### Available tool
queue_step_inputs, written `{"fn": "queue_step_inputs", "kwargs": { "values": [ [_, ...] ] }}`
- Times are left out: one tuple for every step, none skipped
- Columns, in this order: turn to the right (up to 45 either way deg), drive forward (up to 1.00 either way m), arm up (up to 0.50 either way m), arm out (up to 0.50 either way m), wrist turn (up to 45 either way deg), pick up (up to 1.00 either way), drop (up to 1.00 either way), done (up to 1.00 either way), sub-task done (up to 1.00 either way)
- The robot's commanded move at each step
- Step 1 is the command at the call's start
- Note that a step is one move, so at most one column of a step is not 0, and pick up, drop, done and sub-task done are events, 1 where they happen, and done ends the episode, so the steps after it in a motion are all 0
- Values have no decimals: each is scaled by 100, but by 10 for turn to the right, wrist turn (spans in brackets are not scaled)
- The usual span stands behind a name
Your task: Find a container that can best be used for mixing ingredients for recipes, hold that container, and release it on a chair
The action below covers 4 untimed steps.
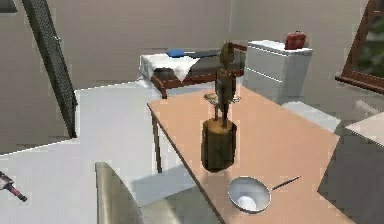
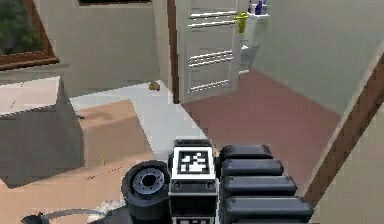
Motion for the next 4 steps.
{"fn": "queue_step_inputs", "kwargs": {
  "values": [
    [-450,0,0,0,0,0,0,0,0],
    [-210,0,0,0,0,0,0,0,0],
    [0,0,0,20,0,0,0,0,0],
    [0,0,0,0,450,0,0,0,0]
  ]
}}
